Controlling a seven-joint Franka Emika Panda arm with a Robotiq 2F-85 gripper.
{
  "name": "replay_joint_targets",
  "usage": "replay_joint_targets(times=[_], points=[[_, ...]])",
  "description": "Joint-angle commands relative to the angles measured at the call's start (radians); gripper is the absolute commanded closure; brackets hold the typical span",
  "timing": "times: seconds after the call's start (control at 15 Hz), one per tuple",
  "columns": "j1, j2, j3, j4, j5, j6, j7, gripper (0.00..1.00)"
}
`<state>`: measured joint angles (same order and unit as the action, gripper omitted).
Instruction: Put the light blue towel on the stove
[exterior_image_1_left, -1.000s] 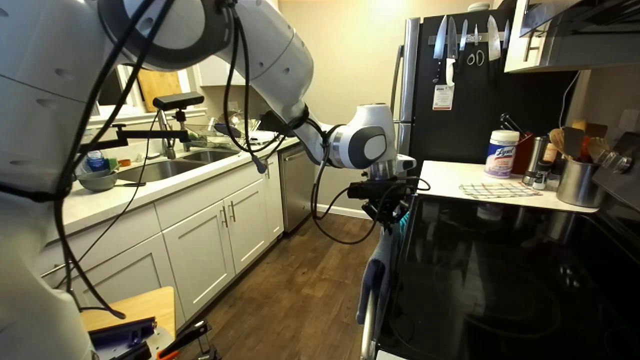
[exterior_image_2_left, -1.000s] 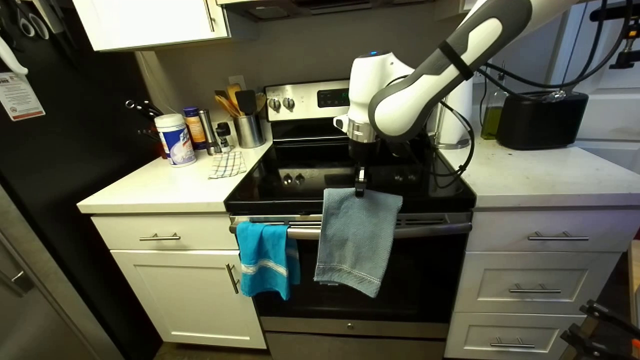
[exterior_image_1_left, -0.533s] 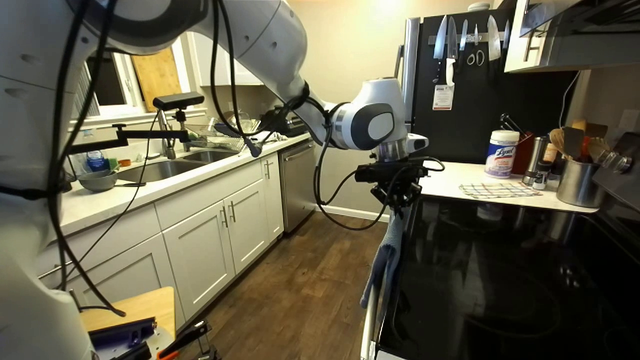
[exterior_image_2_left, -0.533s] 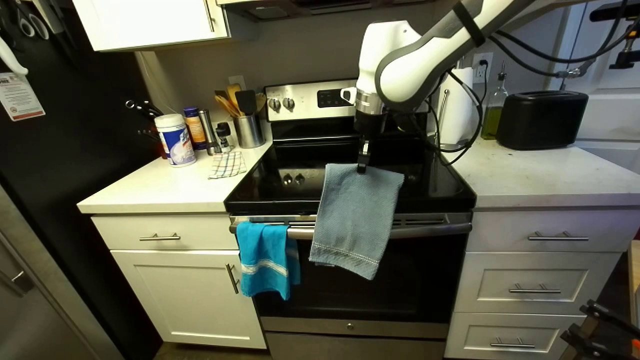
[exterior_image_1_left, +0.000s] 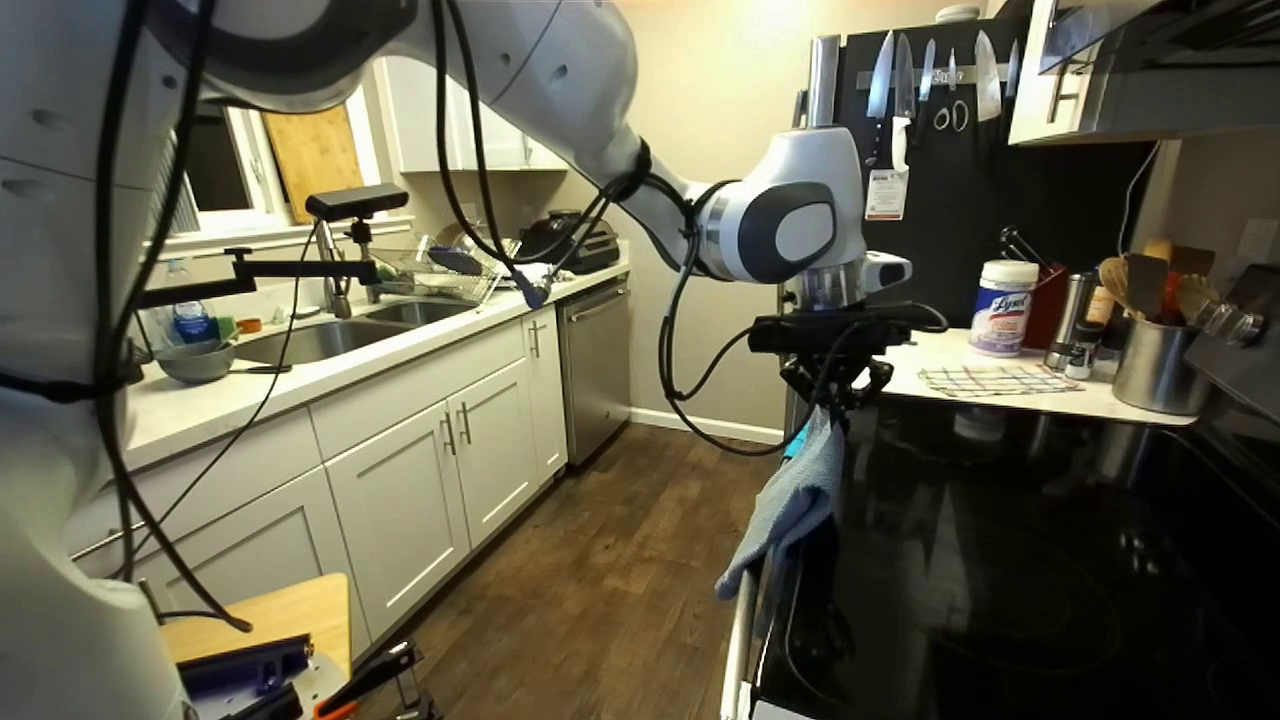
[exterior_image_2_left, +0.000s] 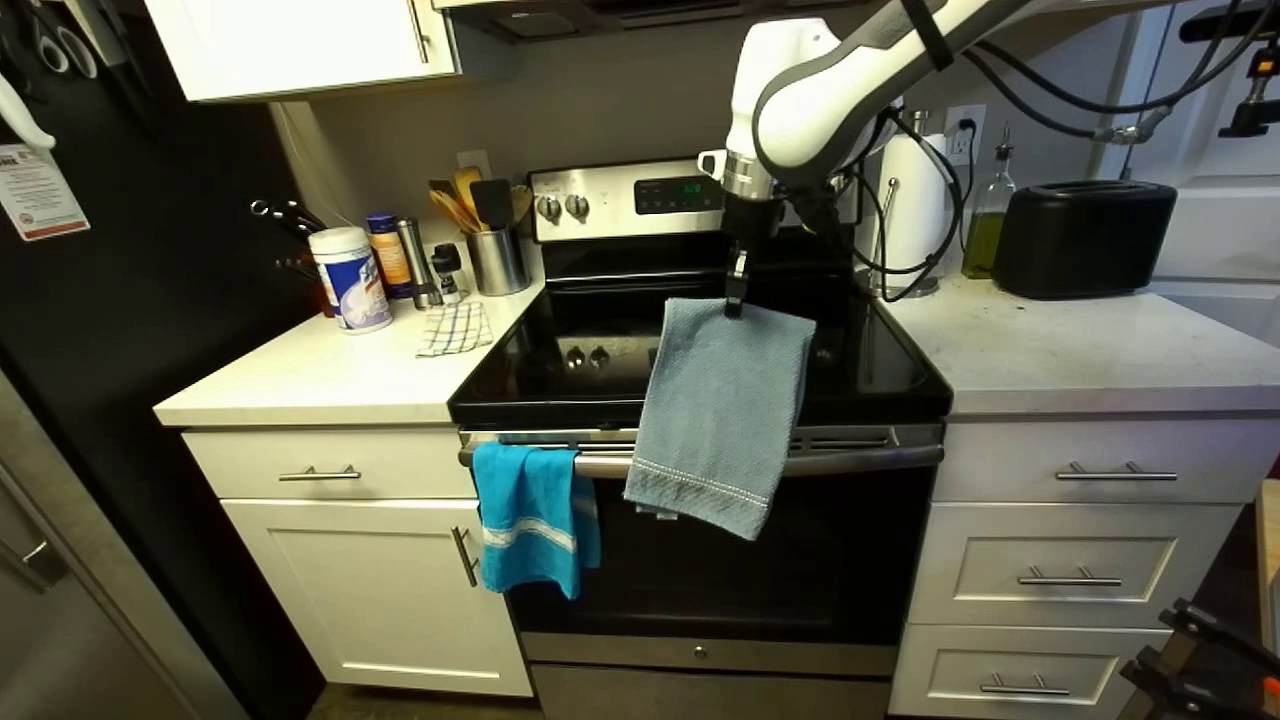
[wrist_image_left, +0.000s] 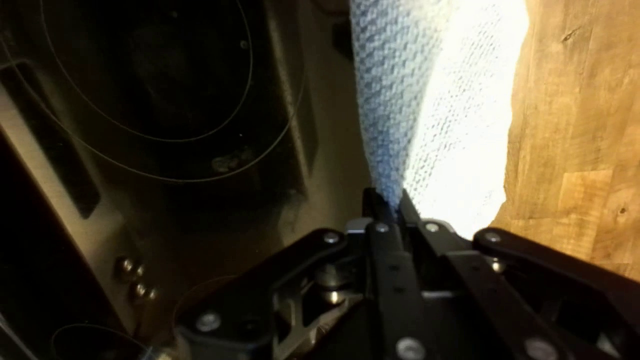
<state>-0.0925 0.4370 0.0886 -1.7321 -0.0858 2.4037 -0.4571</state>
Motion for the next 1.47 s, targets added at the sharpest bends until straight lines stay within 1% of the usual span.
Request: replay_joint_targets(times=[0.0, 0.27, 0.47, 0.6, 0.87, 1.07, 1.4], points=[[-0.079, 0.066, 0.027, 0.122, 0.117, -0.073, -0.142, 0.99], [-0.156, 0.136, 0.024, 0.264, 0.224, -0.178, -0.231, 0.99], [-0.188, 0.181, 0.015, 0.359, 0.263, -0.248, -0.259, 0.99], [-0.192, 0.207, 0.005, 0.409, 0.259, -0.278, -0.252, 0.99], [-0.177, 0.251, -0.020, 0.477, 0.226, -0.289, -0.218, 0.99], [-0.175, 0.273, -0.038, 0.505, 0.214, -0.282, -0.203, 0.99], [-0.174, 0.276, -0.070, 0.520, 0.195, -0.267, -0.189, 0.99]])
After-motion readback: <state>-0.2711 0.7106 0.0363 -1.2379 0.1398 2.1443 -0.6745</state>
